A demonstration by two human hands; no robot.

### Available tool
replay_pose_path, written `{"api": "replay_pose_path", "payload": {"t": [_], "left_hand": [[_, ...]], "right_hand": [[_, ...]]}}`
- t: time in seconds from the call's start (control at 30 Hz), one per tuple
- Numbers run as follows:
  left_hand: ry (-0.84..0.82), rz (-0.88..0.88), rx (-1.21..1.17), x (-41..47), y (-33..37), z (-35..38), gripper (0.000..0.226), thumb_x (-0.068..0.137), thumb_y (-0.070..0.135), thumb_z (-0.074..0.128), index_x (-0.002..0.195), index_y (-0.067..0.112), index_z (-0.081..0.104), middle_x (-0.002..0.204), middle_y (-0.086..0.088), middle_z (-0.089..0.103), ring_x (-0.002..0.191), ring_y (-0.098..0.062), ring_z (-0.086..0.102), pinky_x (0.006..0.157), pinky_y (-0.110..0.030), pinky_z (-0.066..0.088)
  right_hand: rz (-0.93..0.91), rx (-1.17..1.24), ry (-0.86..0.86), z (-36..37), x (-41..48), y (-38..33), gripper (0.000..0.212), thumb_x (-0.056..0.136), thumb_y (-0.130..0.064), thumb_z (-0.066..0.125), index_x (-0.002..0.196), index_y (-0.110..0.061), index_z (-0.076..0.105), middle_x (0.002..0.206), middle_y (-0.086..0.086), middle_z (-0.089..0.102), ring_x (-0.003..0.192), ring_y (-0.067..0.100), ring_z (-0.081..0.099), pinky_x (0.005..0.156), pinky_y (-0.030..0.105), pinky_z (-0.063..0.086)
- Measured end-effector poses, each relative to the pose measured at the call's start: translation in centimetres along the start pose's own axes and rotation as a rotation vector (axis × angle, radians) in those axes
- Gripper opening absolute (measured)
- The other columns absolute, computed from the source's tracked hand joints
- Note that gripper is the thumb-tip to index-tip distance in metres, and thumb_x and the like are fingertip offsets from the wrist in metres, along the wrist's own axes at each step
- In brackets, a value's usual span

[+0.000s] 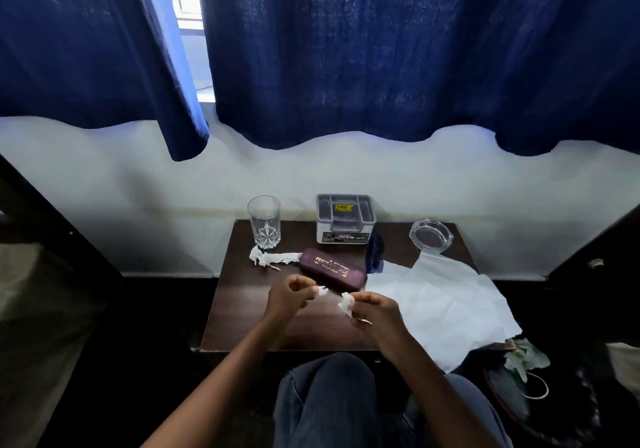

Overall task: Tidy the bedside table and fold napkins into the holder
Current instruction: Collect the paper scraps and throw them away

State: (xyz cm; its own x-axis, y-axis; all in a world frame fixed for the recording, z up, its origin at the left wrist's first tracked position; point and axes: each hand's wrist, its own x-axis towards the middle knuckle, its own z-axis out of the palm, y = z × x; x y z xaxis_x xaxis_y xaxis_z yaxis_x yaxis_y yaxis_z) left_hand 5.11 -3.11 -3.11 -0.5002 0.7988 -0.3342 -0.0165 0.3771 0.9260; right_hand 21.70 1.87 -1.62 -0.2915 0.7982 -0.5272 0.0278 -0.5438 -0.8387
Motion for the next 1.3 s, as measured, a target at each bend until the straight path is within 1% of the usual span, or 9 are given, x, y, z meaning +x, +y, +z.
{"api": "replay_pose_path", "payload": {"t": [0.13, 0.37, 0.5, 0.7, 0.9, 1.0, 1.13, 1.23, 1.3], "left_hand": [[-0.19, 0.008, -0.132, -1.3, 3.0, 3.7, 0.019, 0.082, 0.0, 0.064, 0.071, 0.014, 0.062, 0.05, 0.01, 0.062, 0.049, 0.0, 0.054, 0.05, -0.011, 0.043], [-0.326, 0.006, -0.025, -3.1, 5.3, 10.9, 0.018, 0.086, 0.01, 0.062, 0.071, 0.02, 0.064, 0.052, 0.012, 0.059, 0.056, -0.006, 0.052, 0.053, -0.016, 0.04], [-0.463, -0.081, 0.014, -3.6, 6.2, 15.2, 0.015, 0.094, 0.016, 0.048, 0.09, 0.02, 0.063, 0.079, 0.003, 0.063, 0.064, -0.012, 0.053, 0.06, -0.021, 0.037], [-0.588, -0.007, 0.13, -4.3, 7.4, 21.3, 0.018, 0.094, 0.011, 0.046, 0.096, 0.017, 0.062, 0.086, 0.003, 0.066, 0.071, -0.012, 0.059, 0.065, -0.022, 0.041], [-0.701, -0.013, 0.201, -5.9, 7.2, 26.6, 0.021, 0.094, 0.006, 0.043, 0.096, 0.014, 0.062, 0.089, -0.002, 0.066, 0.071, -0.014, 0.06, 0.064, -0.022, 0.043], [-0.718, -0.017, 0.227, -6.3, 7.0, 27.8, 0.021, 0.094, 0.006, 0.042, 0.101, 0.011, 0.062, 0.091, -0.004, 0.066, 0.071, -0.012, 0.061, 0.065, -0.02, 0.045], [-0.708, -0.005, 0.263, -5.8, 7.1, 28.4, 0.023, 0.094, 0.006, 0.042, 0.101, 0.013, 0.062, 0.094, -0.003, 0.067, 0.074, -0.013, 0.062, 0.066, -0.021, 0.045], [-0.697, 0.007, 0.287, -5.5, 7.3, 28.2, 0.023, 0.093, 0.007, 0.043, 0.099, 0.016, 0.063, 0.096, -0.002, 0.068, 0.079, -0.015, 0.062, 0.07, -0.023, 0.046], [-0.696, 0.016, 0.303, -5.6, 7.5, 28.0, 0.023, 0.093, 0.008, 0.043, 0.101, 0.015, 0.063, 0.097, -0.001, 0.068, 0.08, -0.015, 0.062, 0.071, -0.023, 0.046]], "right_hand": [[-0.028, 0.075, -0.052, -1.1, -0.8, -1.0, 0.016, 0.078, 0.008, 0.063, 0.073, -0.007, 0.068, 0.078, 0.014, 0.069, 0.071, 0.025, 0.064, 0.07, 0.033, 0.052], [-0.082, 0.298, 0.037, -7.9, -1.8, -2.1, 0.016, 0.082, 0.007, 0.056, 0.08, -0.008, 0.062, 0.074, 0.01, 0.067, 0.068, 0.019, 0.065, 0.056, 0.024, 0.053], [-0.089, 0.341, 0.252, -14.8, -1.6, -2.0, 0.02, 0.08, 0.01, 0.054, 0.084, -0.007, 0.064, 0.065, 0.007, 0.063, 0.049, 0.01, 0.056, 0.042, 0.017, 0.04], [-0.042, 0.344, 0.735, -26.8, -0.2, 1.2, 0.03, 0.079, 0.021, 0.045, 0.103, 0.01, 0.06, 0.08, 0.013, 0.057, 0.028, 0.0, 0.046, 0.033, 0.012, 0.039], [0.015, 0.334, 0.905, -33.0, 1.0, 3.7, 0.033, 0.075, 0.023, 0.038, 0.092, 0.008, 0.063, 0.027, -0.003, 0.045, 0.026, 0.007, 0.04, 0.026, 0.011, 0.027], [0.044, 0.375, 0.903, -34.9, 1.6, 4.2, 0.026, 0.081, 0.017, 0.042, 0.07, -0.001, 0.057, 0.046, 0.007, 0.052, 0.047, 0.018, 0.049, 0.028, 0.013, 0.038], [0.088, 0.398, 0.895, -36.1, 2.2, 4.6, 0.023, 0.087, 0.006, 0.047, 0.105, 0.018, 0.057, 0.06, 0.012, 0.047, 0.044, 0.017, 0.06, 0.038, 0.02, 0.047], [0.097, 0.393, 0.873, -36.2, 2.3, 4.5, 0.025, 0.087, 0.005, 0.046, 0.108, 0.013, 0.058, 0.065, 0.012, 0.051, 0.081, 0.034, 0.065, 0.07, 0.042, 0.056], [0.098, 0.398, 0.835, -35.6, 2.0, 4.3, 0.022, 0.087, 0.004, 0.045, 0.102, 0.007, 0.061, 0.053, 0.007, 0.051, 0.058, 0.022, 0.059, 0.058, 0.036, 0.055]]}}
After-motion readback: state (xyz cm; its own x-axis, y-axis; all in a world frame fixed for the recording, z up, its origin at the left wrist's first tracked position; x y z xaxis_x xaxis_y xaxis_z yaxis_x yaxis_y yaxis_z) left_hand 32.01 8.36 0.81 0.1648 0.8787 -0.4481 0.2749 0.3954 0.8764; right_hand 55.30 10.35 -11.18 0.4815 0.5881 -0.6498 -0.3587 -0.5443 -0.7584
